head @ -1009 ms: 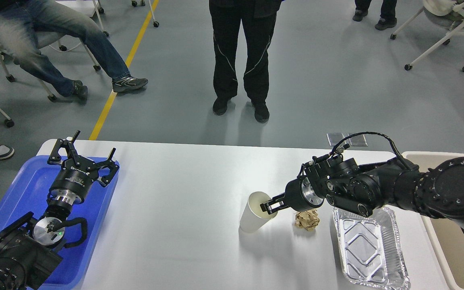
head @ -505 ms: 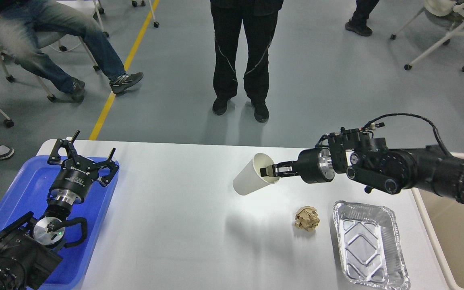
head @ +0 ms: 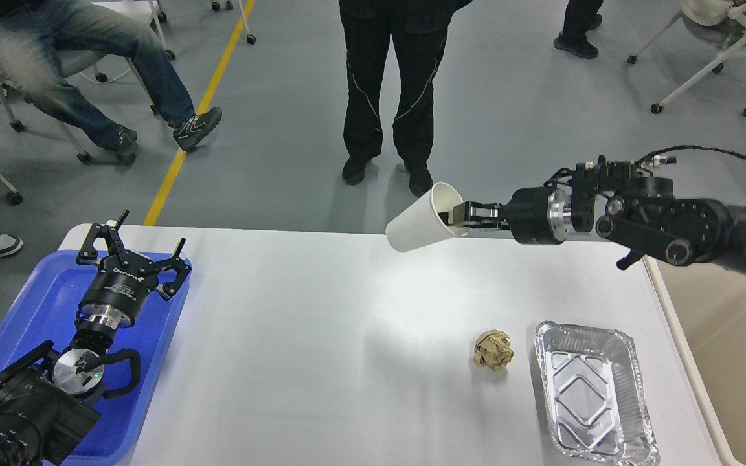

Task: Tidy desktop
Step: 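Lift the gripped cup and carry it toward the beige bin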

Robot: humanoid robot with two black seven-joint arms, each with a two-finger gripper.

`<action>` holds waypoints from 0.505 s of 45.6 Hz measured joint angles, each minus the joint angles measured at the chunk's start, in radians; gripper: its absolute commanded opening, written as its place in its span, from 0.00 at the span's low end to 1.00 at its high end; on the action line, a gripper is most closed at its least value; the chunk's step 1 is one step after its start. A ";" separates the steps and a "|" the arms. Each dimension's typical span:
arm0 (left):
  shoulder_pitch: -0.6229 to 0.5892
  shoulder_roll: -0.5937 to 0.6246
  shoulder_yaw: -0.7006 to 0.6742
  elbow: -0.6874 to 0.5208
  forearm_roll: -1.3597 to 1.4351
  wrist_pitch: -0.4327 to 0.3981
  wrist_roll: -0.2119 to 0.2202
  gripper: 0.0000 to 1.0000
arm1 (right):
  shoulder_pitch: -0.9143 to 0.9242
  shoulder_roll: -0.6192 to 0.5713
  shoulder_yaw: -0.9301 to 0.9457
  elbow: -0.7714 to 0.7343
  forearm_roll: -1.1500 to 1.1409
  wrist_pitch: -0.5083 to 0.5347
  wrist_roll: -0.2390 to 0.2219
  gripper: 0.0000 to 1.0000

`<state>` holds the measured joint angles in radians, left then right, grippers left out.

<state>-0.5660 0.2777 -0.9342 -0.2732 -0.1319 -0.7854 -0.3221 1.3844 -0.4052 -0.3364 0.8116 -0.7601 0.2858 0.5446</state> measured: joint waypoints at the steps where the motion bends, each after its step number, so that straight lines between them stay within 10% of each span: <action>1: 0.000 0.000 0.000 0.000 0.000 0.000 0.000 1.00 | 0.005 -0.006 0.004 0.000 0.010 0.007 0.001 0.00; 23: 0.000 0.000 0.000 0.000 0.000 0.000 0.000 1.00 | -0.002 -0.115 0.039 -0.111 0.162 0.052 0.004 0.00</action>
<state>-0.5660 0.2776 -0.9342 -0.2731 -0.1319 -0.7854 -0.3222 1.3825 -0.5199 -0.2978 0.7004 -0.5986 0.3381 0.5483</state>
